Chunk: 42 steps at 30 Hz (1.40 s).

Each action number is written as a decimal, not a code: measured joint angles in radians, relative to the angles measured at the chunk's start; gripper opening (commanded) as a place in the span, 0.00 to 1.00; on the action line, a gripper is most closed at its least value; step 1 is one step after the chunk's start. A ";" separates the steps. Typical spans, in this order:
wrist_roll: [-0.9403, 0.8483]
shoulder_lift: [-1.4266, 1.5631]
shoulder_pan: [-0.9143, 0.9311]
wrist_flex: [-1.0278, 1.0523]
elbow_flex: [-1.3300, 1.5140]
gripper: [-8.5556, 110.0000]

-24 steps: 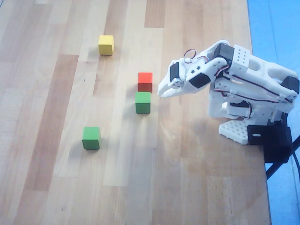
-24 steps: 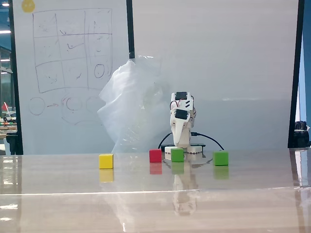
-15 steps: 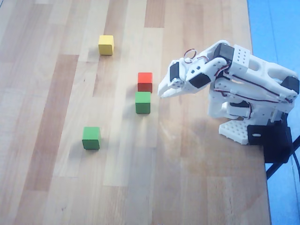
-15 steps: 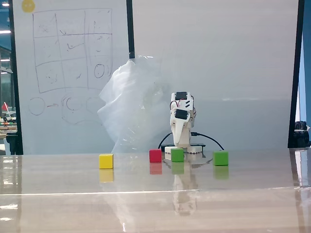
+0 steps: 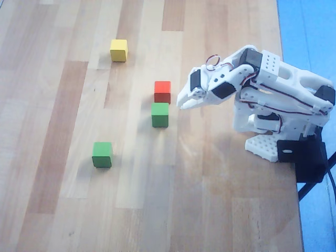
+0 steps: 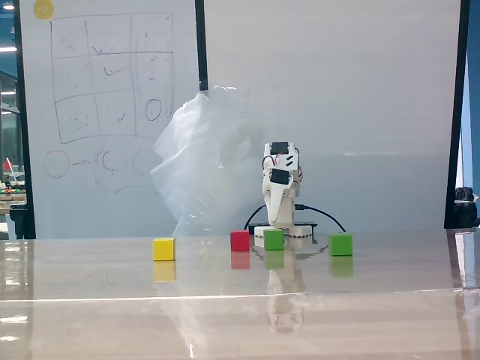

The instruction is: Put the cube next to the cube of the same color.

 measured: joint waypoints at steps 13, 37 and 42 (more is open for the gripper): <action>0.000 0.000 -0.009 0.000 0.000 0.08; 0.011 -0.310 0.071 0.002 -0.199 0.07; 0.011 -0.765 0.081 0.025 -0.491 0.07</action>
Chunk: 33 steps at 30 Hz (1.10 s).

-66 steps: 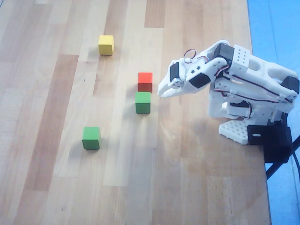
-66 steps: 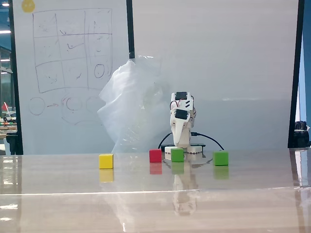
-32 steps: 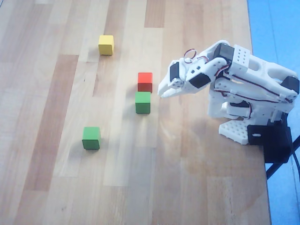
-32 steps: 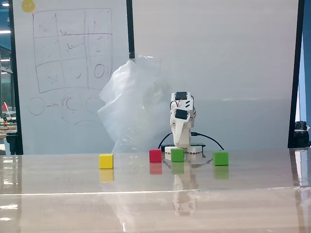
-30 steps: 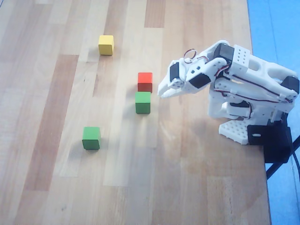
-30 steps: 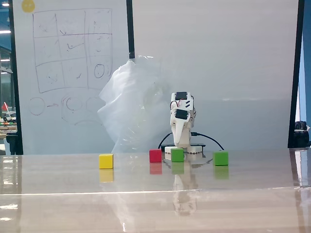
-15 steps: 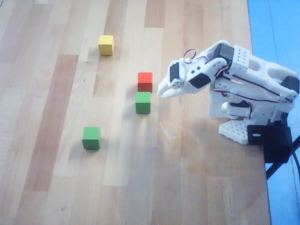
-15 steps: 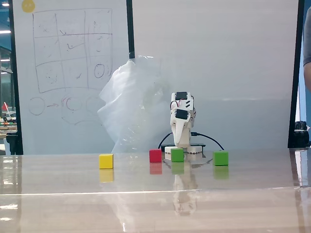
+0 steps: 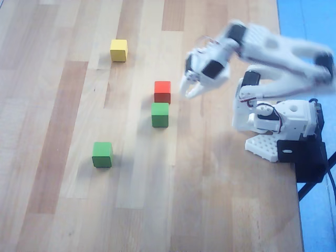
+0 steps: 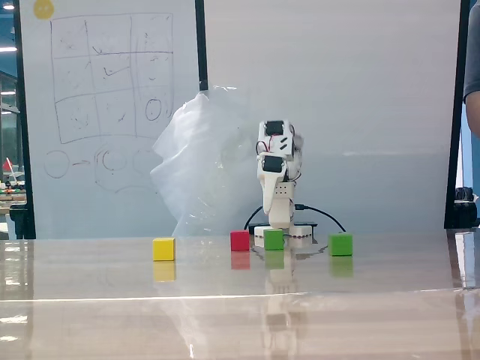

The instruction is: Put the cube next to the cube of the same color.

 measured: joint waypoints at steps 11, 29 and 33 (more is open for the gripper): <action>0.002 -0.502 -0.104 0.160 -0.420 0.23; 0.005 -0.792 -0.052 -0.018 -0.437 0.35; 0.006 -0.841 -0.014 -0.025 -0.437 0.35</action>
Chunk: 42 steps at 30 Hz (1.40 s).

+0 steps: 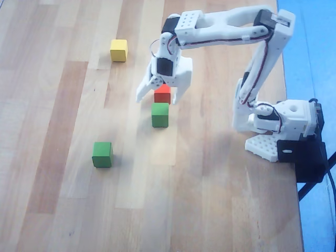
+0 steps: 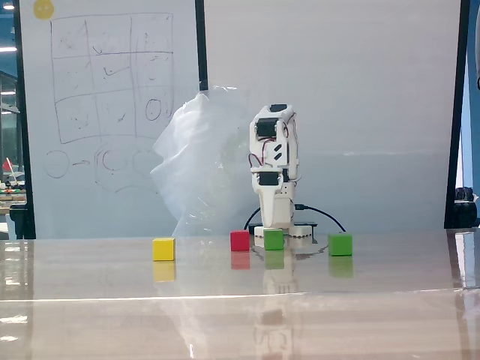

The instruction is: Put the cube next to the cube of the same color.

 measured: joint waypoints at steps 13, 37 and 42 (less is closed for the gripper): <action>0.000 -0.161 0.008 -0.103 -0.015 0.35; 0.170 -0.138 -0.014 -0.048 -0.032 0.07; 0.170 -0.048 -0.060 0.084 -0.169 0.07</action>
